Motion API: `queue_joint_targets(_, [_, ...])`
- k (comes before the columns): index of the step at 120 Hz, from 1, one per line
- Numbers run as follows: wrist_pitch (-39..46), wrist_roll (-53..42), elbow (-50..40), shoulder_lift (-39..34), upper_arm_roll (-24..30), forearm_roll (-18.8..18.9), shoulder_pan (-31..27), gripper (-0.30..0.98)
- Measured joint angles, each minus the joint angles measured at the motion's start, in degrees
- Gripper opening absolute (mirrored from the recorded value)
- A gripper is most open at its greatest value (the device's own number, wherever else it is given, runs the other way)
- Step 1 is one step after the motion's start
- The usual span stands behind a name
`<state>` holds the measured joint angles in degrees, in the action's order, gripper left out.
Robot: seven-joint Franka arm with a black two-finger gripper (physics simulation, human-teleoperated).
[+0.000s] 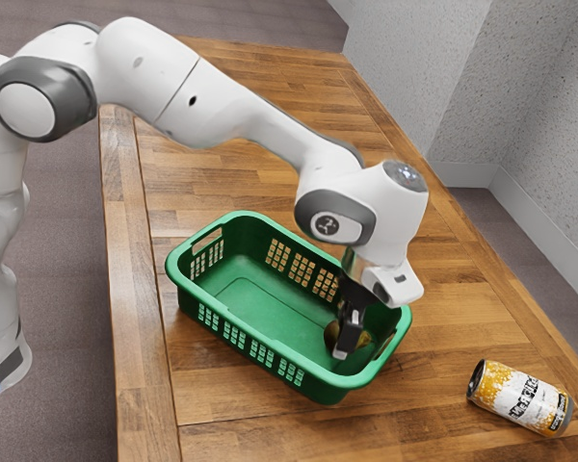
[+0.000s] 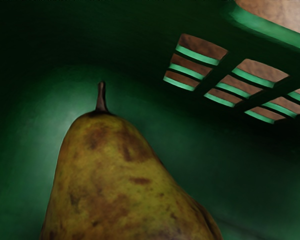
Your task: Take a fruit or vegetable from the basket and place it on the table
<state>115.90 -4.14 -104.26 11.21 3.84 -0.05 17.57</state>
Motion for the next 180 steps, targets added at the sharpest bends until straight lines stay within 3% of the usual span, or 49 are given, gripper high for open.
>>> queue_joint_targets(34, [0.29, 0.58, 0.25, 1.42, -0.04, -0.21, 0.0, 0.69])
queue_joint_targets(71, [0.2, 1.65, 0.27, 1.58, -1.03, -0.78, 0.17, 0.43])
queue_joint_targets(79, [0.25, 1.85, 0.31, 1.13, -1.18, -0.61, 0.22, 0.26])
queue_joint_targets(90, [0.33, 2.49, 0.33, 0.46, -1.2, 0.15, 0.16, 0.12])
queue_joint_targets(107, [0.37, 3.8, 0.02, -1.7, -1.5, 1.78, 0.17, 0.04])
queue_joint_targets(121, [0.43, 4.65, -2.87, -5.43, -2.12, 2.37, 0.19, 0.16])
queue_joint_targets(144, [-0.13, 4.74, -3.31, -11.19, -2.98, 2.05, 0.19, 0.25])
queue_joint_targets(180, [-4.52, 2.41, 6.67, -10.56, -12.02, 2.85, 5.65, 0.32])
